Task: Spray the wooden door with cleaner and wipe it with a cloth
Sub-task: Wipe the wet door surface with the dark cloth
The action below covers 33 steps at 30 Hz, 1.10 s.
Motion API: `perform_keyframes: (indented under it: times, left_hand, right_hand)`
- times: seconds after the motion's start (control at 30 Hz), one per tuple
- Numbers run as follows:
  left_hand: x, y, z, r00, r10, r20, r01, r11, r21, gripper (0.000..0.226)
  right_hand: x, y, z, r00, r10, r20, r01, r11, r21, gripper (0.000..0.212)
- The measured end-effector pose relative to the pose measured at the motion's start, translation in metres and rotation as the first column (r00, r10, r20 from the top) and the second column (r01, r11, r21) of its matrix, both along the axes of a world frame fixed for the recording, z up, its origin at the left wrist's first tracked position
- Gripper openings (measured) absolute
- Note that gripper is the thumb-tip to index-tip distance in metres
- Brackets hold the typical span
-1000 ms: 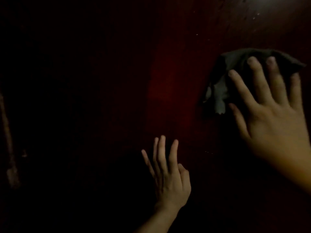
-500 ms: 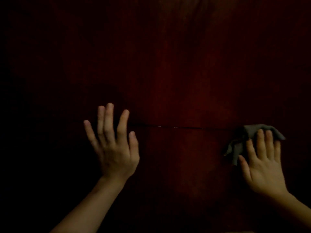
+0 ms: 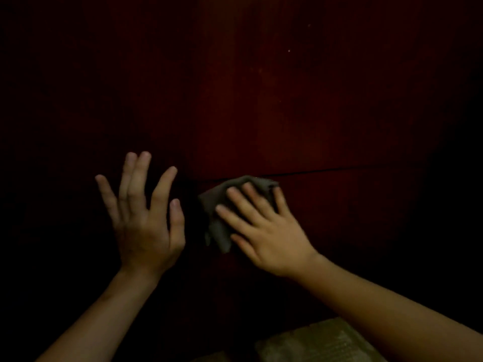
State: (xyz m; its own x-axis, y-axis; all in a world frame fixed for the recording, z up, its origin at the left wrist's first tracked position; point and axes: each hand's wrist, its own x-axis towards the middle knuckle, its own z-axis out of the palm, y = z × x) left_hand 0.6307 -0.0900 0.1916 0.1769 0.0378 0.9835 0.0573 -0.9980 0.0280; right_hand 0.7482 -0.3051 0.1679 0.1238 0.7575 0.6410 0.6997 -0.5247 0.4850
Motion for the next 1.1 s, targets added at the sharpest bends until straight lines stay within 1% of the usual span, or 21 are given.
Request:
perform_keyframes:
  times: [0.1, 0.2, 0.27, 0.33, 0.43, 0.57, 0.7, 0.77, 0.8, 0.83, 0.9, 0.97, 1.1]
  left_hand:
    - [0.007, -0.014, -0.002, 1.000, -0.007, -0.020, 0.006, 1.000, -0.007, 0.045]
    - [0.010, -0.019, -0.006, 0.999, 0.016, -0.035, -0.017, 0.999, -0.031, 0.047]
    - [0.011, -0.017, -0.009, 0.998, 0.037, -0.049, -0.037, 0.999, -0.002, 0.049]
    - [0.011, -0.014, -0.010, 0.998, 0.038, -0.055, -0.037, 0.999, 0.025, 0.049]
    - [0.011, -0.014, -0.010, 0.997, 0.039, -0.060, -0.037, 0.999, 0.030, 0.049]
    - [0.012, -0.016, -0.009, 0.996, 0.055, -0.064, -0.053, 0.998, 0.028, 0.049]
    - [0.012, -0.017, -0.009, 0.999, 0.025, -0.048, -0.025, 1.000, 0.006, 0.047]
    - [0.011, -0.019, -0.007, 0.999, -0.004, -0.037, 0.003, 1.000, -0.005, 0.045]
    - [0.011, -0.020, -0.006, 0.999, -0.010, -0.036, 0.010, 1.000, -0.001, 0.044]
    - [0.010, -0.020, -0.006, 0.999, -0.012, -0.038, 0.012, 1.000, 0.009, 0.043]
    - [0.012, -0.022, -0.006, 0.999, -0.007, -0.040, 0.009, 0.999, 0.032, 0.043]
    - [0.016, -0.027, -0.007, 0.998, -0.024, -0.060, 0.027, 0.998, 0.057, 0.044]
    - [0.033, -0.052, -0.014, 0.991, -0.066, -0.117, 0.081, 0.987, 0.136, 0.044]
  right_hand:
    - [0.009, -0.009, -0.007, 0.995, -0.017, 0.094, 0.017, 1.000, -0.006, 0.062]
    - [0.043, -0.061, -0.032, 0.989, -0.085, 0.120, 0.082, 0.996, 0.025, 0.063]
    - [0.063, -0.104, -0.049, 0.983, -0.158, 0.095, 0.158, 0.987, 0.007, 0.060]
    - [0.075, -0.137, -0.056, 0.967, -0.252, 0.023, 0.253, 0.967, -0.026, 0.058]
    - [0.080, -0.153, -0.059, 0.942, -0.330, -0.056, 0.326, 0.942, -0.075, 0.058]
    - [0.072, -0.131, -0.047, 0.956, -0.289, -0.057, 0.290, 0.957, 0.010, 0.060]
    - [0.043, -0.071, -0.014, 0.985, -0.174, -0.002, 0.174, 0.982, 0.078, 0.060]
    - [0.026, -0.041, -0.014, 0.994, -0.111, 0.008, 0.110, 0.992, 0.066, 0.065]
    - [0.021, -0.034, -0.019, 0.996, -0.088, 0.015, 0.088, 0.995, 0.045, 0.069]
    - [0.018, -0.032, -0.024, 0.997, -0.074, 0.031, 0.073, 0.997, 0.019, 0.070]
    - [0.026, -0.046, -0.026, 0.995, -0.064, 0.076, 0.066, 0.998, -0.025, 0.064]
    - [0.042, -0.072, -0.023, 0.992, -0.088, 0.094, 0.092, 0.995, -0.035, 0.061]
    - [0.076, -0.132, -0.027, 0.974, -0.225, 0.020, 0.224, 0.973, 0.064, 0.062]
